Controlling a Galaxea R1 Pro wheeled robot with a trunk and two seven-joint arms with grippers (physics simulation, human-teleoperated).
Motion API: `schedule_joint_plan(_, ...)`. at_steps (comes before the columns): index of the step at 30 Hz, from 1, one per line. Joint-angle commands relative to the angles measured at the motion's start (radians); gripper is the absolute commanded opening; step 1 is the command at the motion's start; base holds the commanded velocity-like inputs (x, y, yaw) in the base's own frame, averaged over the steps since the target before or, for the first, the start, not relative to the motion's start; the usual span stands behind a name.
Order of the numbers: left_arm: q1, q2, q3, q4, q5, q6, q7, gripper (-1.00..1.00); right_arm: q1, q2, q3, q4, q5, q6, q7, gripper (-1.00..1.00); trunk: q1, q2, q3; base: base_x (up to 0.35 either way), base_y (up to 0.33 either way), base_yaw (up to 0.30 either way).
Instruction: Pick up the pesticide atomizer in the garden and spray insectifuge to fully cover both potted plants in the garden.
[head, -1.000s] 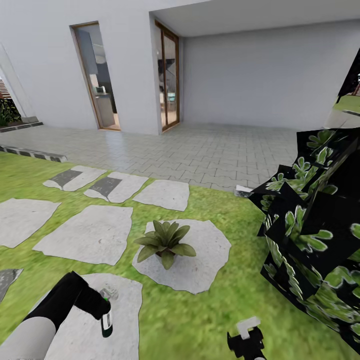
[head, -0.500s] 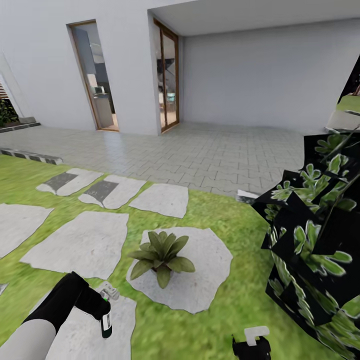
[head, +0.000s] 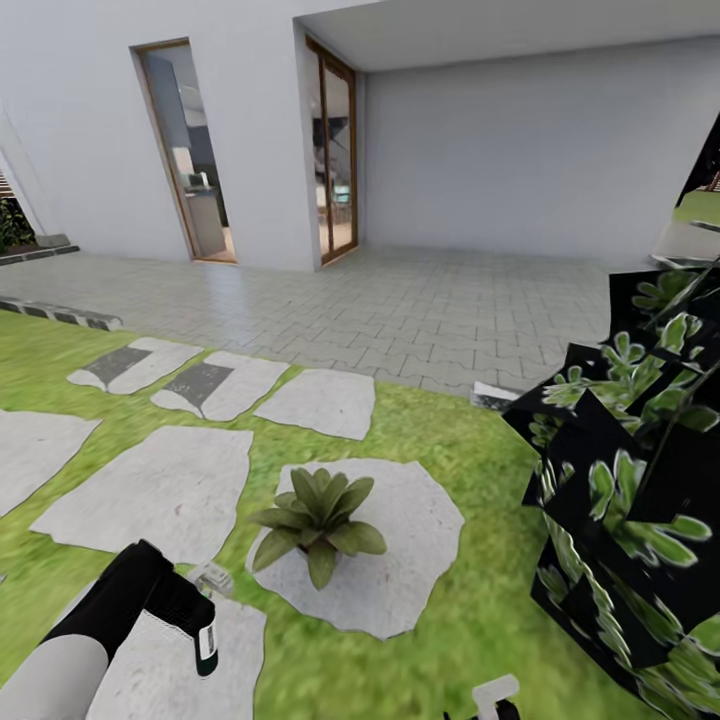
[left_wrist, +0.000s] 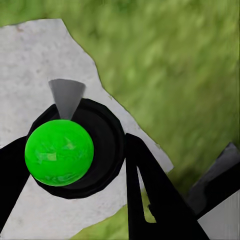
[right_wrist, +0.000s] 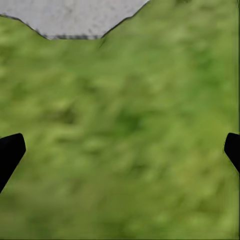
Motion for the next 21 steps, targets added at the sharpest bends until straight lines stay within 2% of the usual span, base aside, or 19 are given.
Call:
schedule_joint_plan(1, 0.000, -0.002, 0.004, -0.001, -0.005, 0.007, -0.008, -1.00, -0.001, -0.001, 0.005, 0.002, -0.001, -0.003, -0.003, 1.00, 0.000, 0.000, -0.001, 0.287, -0.016, 0.000)
schedule_joint_plan(7, -0.002, -0.010, 0.000, -0.001, -0.001, 0.011, -0.011, -1.00, -0.001, -0.001, 0.004, 0.005, -0.001, -0.003, -0.003, 1.00, 0.000, 0.000, -0.001, 0.263, -0.110, 0.000)
schedule_joint_plan(11, -0.004, -0.011, -0.006, 0.000, 0.002, 0.045, -0.016, -1.00, -0.001, -0.001, 0.006, 0.005, -0.001, -0.003, -0.003, 1.00, 0.000, 0.000, -0.001, 0.051, -0.026, 0.000)
schedule_joint_plan(13, -0.006, -0.011, -0.009, 0.001, -0.002, 0.064, -0.040, -1.00, -0.001, 0.000, 0.006, 0.005, -0.001, -0.003, -0.003, 1.00, 0.000, 0.000, -0.001, 0.008, -0.004, 0.000)
schedule_joint_plan(15, -0.008, -0.008, -0.031, -0.001, -0.014, 0.096, -0.121, -1.00, -0.001, 0.000, 0.006, 0.005, -0.001, -0.003, -0.003, 1.00, 0.000, 0.000, -0.001, 0.002, -0.001, 0.000)
schedule_joint_plan(17, -0.033, -0.005, -0.107, -0.002, -0.074, 0.108, -0.228, -1.00, -0.001, 0.000, 0.007, 0.006, 0.000, -0.003, -0.003, 1.00, 0.000, 0.000, -0.001, 0.000, 0.000, 0.000)
schedule_joint_plan(19, -0.058, -0.009, -0.139, -0.001, -0.120, 0.113, -0.307, -1.00, -0.001, 0.000, 0.007, 0.006, 0.000, -0.003, -0.003, 1.00, 0.000, 0.000, -0.001, 0.000, 0.000, -0.043)
schedule_joint_plan(21, -0.072, -0.009, -0.147, -0.001, -0.136, 0.118, -0.349, -1.00, -0.001, 0.000, 0.007, 0.006, 0.000, -0.003, -0.003, 1.00, 0.000, 0.000, -0.001, 0.000, 0.000, -0.156)
